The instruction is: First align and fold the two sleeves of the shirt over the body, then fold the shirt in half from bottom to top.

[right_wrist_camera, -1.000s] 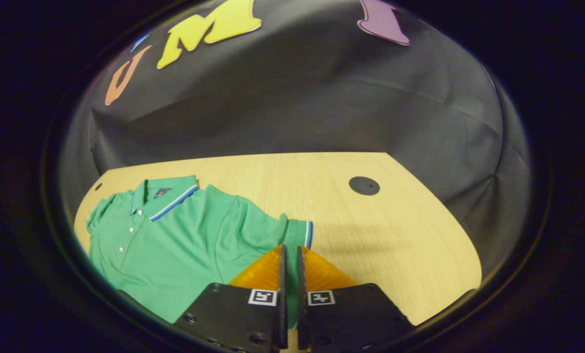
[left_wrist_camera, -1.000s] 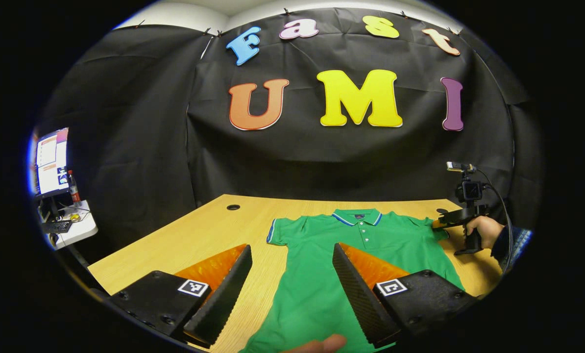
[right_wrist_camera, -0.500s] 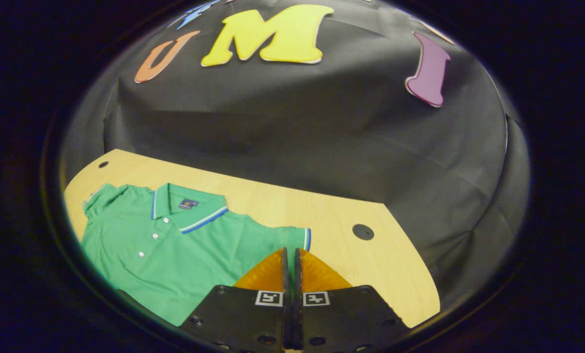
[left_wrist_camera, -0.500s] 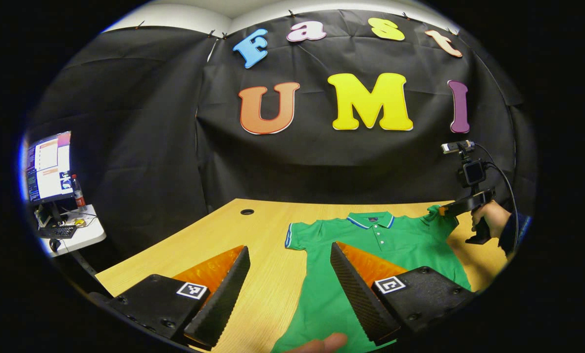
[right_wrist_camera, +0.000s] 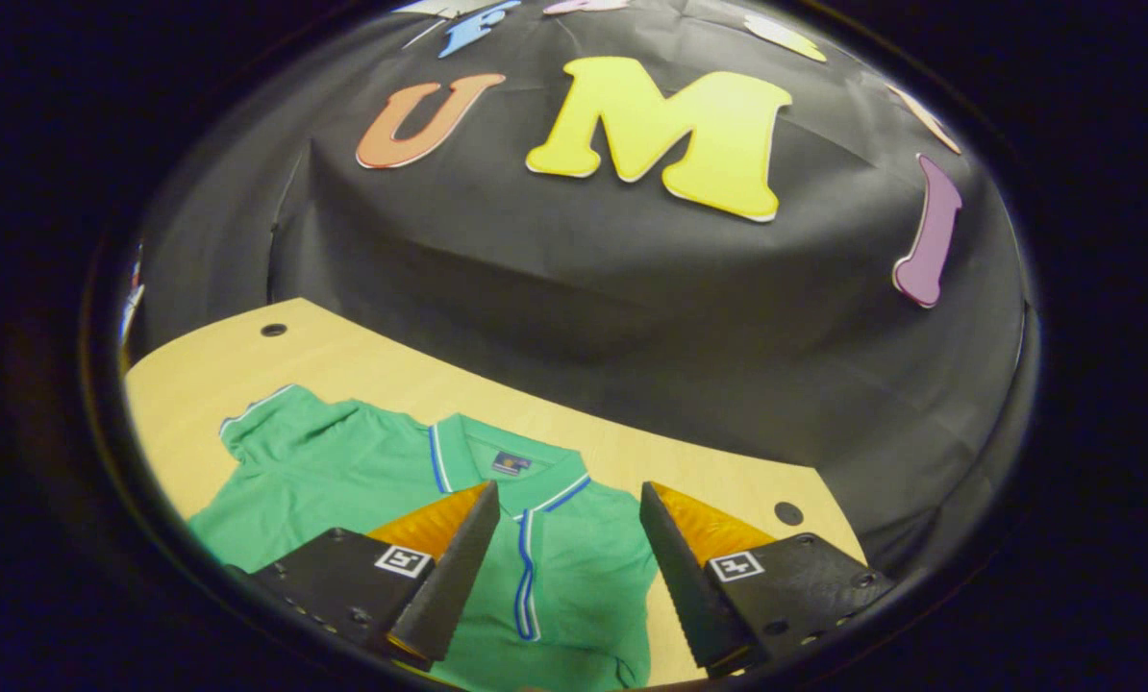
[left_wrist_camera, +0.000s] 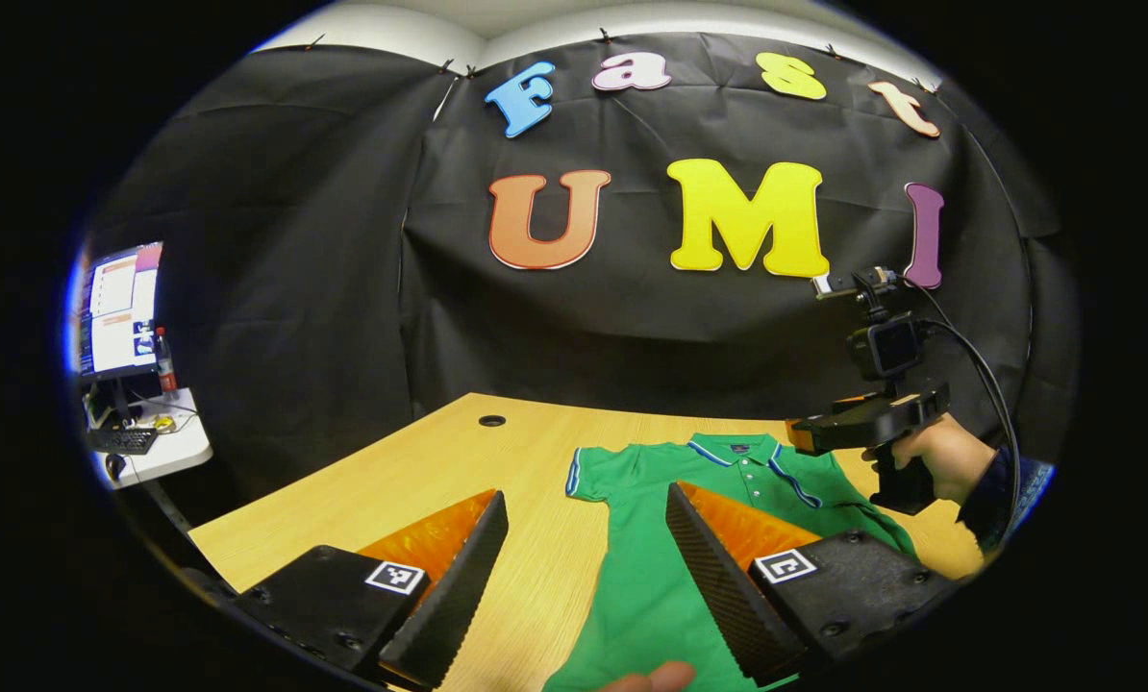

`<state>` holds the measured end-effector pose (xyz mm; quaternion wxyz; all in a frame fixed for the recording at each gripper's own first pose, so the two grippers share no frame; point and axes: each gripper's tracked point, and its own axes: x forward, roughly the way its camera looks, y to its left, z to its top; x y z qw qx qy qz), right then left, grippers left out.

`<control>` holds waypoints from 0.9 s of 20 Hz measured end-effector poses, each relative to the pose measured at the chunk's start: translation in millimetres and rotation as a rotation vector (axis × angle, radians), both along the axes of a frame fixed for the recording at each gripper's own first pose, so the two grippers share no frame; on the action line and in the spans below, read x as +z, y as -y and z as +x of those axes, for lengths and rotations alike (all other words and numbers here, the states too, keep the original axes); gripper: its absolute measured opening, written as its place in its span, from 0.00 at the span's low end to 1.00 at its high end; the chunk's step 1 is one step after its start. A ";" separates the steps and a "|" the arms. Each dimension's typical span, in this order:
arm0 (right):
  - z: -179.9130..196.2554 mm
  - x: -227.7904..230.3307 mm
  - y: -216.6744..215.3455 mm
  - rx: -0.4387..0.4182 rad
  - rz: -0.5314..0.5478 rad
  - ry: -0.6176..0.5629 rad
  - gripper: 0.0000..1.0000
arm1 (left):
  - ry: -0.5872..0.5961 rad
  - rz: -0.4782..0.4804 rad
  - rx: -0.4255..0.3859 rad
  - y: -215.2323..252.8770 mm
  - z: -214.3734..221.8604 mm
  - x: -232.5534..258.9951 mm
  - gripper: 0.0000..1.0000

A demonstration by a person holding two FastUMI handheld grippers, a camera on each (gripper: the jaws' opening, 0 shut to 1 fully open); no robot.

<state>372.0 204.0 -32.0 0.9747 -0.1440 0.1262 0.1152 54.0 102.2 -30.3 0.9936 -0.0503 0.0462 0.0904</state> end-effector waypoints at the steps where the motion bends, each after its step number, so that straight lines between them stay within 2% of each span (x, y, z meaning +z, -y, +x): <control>1: -6.4 6.9 -3.1 0.016 0.024 0.005 0.91 | -0.005 -0.002 0.002 -0.2 0.5 -1.5 1.00; 9: -83.6 55.3 32.8 0.043 0.217 0.044 0.95 | -0.008 0.005 0.001 1.2 5.8 -4.3 1.00; 14: -146.2 57.7 67.0 0.123 0.257 0.090 0.95 | -0.027 -0.014 0.006 4.1 6.0 -10.9 1.00; 18: -197.9 49.5 95.8 0.157 0.280 0.143 0.96 | -0.040 0.020 0.034 2.1 7.4 -14.8 1.00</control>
